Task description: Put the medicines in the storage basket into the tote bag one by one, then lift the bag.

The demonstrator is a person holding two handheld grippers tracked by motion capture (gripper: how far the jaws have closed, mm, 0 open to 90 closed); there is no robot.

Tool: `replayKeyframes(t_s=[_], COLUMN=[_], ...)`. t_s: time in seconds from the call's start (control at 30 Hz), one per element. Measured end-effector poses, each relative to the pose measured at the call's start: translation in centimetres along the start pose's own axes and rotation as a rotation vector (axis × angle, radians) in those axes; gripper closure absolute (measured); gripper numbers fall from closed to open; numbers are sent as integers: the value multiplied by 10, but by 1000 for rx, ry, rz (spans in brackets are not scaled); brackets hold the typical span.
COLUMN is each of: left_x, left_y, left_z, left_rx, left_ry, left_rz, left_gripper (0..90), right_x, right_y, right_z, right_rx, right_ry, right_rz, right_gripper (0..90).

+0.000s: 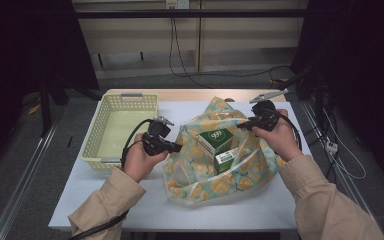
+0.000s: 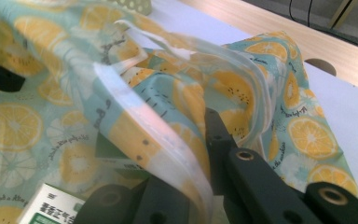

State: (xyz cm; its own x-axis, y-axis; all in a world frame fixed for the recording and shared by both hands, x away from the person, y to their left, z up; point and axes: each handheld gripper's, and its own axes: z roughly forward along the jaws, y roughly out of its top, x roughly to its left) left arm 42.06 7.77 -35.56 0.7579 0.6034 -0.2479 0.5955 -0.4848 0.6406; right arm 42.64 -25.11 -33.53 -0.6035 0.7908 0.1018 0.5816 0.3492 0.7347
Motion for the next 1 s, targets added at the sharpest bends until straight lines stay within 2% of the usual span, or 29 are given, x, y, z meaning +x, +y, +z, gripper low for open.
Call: replayKeyframes(t_s=[0.13,0.3,0.37,0.73,1.0], left_x=[0,-6,-6,-9,-10], left_y=[26,59,70,134,174], left_z=[-12,-29,-35,-59,-74], left_rx=[1,-44,-62,-117,-153], left_ry=[-13,-16,-32,2,37], left_rz=[19,23,20,40,39], left_gripper=[900,900,900,900,900], right_x=[3,2,1,1,0], right_y=[6,12,16,43,70], right_z=[-5,-10,-12,-24,-44], right_rx=[-15,-23,-32,-79,-151], right_ry=[-1,-7,-11,-10,-23], right_rz=[-5,-11,-9,-16,-19], right_gripper=[894,895,895,896,896])
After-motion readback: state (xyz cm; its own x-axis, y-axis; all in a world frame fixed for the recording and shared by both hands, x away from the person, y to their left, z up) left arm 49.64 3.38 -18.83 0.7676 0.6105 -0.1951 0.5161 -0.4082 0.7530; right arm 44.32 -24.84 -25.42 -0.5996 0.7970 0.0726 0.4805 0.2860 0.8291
